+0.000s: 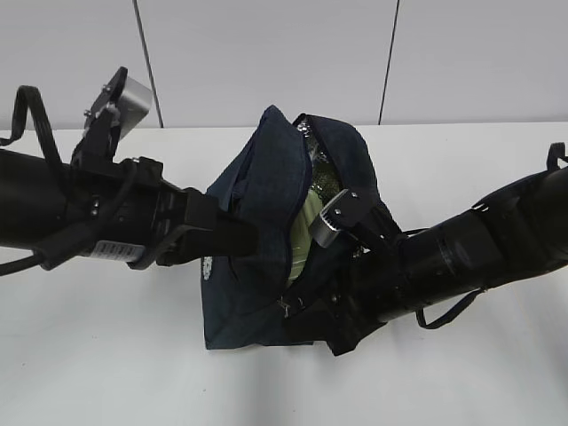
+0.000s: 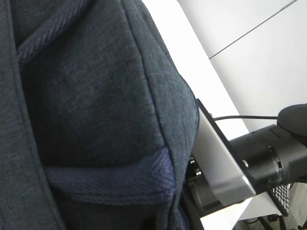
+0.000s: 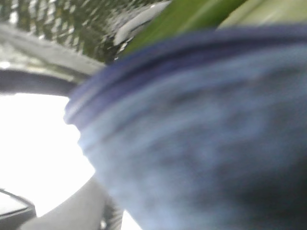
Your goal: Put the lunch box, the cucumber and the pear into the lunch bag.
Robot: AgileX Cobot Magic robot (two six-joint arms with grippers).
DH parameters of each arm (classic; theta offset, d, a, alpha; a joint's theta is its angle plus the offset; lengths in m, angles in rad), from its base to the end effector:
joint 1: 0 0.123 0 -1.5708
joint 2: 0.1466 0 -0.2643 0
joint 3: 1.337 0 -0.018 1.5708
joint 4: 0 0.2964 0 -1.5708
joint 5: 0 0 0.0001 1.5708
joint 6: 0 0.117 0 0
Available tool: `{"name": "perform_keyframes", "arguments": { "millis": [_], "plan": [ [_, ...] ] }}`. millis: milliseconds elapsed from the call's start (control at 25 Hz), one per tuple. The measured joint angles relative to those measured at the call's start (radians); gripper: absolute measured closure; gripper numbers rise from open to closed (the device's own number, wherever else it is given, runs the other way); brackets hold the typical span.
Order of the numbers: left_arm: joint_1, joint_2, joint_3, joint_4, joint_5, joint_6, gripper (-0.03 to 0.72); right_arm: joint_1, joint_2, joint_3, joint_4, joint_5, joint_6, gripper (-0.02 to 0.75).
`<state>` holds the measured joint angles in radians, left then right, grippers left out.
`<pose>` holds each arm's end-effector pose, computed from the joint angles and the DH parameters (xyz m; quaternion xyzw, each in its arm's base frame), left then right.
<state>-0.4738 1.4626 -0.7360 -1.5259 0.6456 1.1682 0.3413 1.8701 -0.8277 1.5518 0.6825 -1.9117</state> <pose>0.2631 -0.2140 0.1664 0.1916 0.8441 -0.4259 0.2636 0.3061 0.1871 0.0550 -0.4043 0.8104 0.3163 0.2824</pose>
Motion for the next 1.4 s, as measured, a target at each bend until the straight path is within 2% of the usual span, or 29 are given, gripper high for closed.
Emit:
{"name": "perform_keyframes", "arguments": {
  "millis": [400, 440, 480, 560, 1040, 1120, 1200, 1400],
  "plan": [
    [0.0, 0.0, 0.0, 0.0, -0.001, 0.0, 0.703, 0.0, 0.0, 0.0, -0.049, 0.035, 0.02, 0.532],
    [0.0, 0.0, 0.0, 0.0, -0.001, 0.0, 0.703, 0.0, 0.0, 0.0, -0.053, 0.035, 0.027, 0.62],
    [0.0, 0.0, 0.0, 0.0, -0.001, 0.0, 0.703, 0.0, 0.0, 0.0, -0.056, 0.035, 0.028, 0.675],
    [0.0, 0.0, 0.0, 0.0, -0.001, 0.0, 0.703, 0.0, 0.0, 0.0, -0.058, 0.035, 0.032, 0.732],
    [0.0, 0.0, 0.0, 0.0, -0.001, 0.0, 0.703, 0.0, 0.0, 0.0, -0.063, 0.039, 0.036, 0.73],
    [0.0, 0.0, 0.0, 0.0, -0.001, 0.0, 0.703, 0.0, 0.0, 0.0, -0.063, 0.039, 0.036, 0.695],
    [0.0, 0.0, 0.0, 0.0, -0.001, 0.0, 0.703, 0.0, 0.0, 0.0, -0.063, 0.039, 0.036, 0.619],
    [0.0, 0.0, 0.0, 0.0, -0.001, 0.0, 0.703, 0.0, 0.0, 0.0, -0.082, 0.063, 0.036, 0.351]
  ]
}}
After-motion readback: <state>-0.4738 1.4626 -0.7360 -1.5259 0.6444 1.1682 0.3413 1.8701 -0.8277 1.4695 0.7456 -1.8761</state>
